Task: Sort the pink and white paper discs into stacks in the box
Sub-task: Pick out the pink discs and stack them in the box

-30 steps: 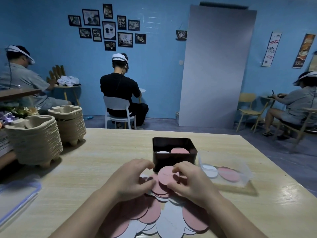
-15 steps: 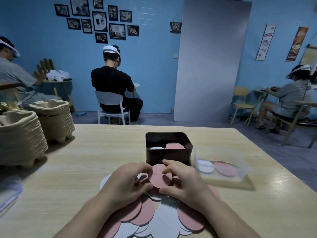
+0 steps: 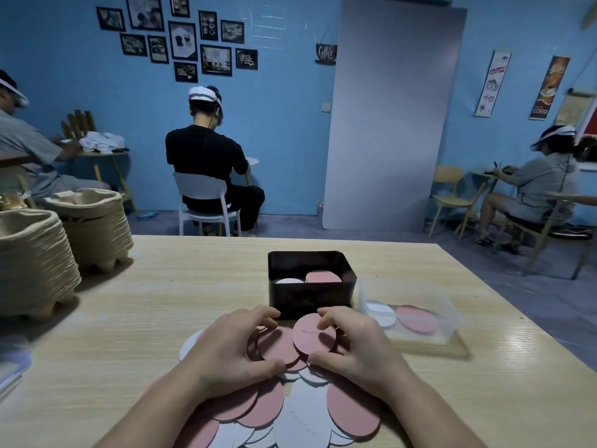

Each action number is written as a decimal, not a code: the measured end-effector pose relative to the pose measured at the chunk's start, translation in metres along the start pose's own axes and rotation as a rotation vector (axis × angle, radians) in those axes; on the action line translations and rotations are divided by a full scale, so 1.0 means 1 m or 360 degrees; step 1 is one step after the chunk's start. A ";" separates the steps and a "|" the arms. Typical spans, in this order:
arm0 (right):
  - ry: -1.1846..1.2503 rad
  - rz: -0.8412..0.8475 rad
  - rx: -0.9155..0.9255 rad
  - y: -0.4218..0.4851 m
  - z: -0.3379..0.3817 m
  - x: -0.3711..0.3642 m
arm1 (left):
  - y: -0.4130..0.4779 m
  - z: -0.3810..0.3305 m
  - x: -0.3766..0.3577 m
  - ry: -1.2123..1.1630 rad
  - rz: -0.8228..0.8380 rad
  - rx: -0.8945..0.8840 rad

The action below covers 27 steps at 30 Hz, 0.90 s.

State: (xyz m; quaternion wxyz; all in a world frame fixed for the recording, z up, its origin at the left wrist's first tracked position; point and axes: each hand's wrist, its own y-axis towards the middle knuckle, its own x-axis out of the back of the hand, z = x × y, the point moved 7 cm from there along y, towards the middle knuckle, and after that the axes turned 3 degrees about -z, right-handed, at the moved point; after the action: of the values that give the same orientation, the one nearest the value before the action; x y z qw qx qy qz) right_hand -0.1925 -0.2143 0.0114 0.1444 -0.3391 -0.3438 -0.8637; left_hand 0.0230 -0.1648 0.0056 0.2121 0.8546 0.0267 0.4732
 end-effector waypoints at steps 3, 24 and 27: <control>-0.0005 -0.0044 -0.0005 0.000 -0.001 0.001 | -0.005 0.000 0.009 -0.0027 -0.0093 0.0003; 0.0042 -0.0092 0.0291 0.001 0.029 -0.007 | -0.004 -0.013 0.007 0.0043 -0.0227 -0.0254; 0.0116 -0.0166 0.0286 0.001 0.030 0.000 | -0.007 -0.011 0.010 0.0009 -0.0266 -0.0230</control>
State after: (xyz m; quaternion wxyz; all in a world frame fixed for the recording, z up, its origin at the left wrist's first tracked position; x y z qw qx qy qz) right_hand -0.1773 -0.1938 0.0280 0.1414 -0.2748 -0.4317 -0.8474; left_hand 0.0203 -0.1518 0.0162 0.3118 0.8306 0.0644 0.4569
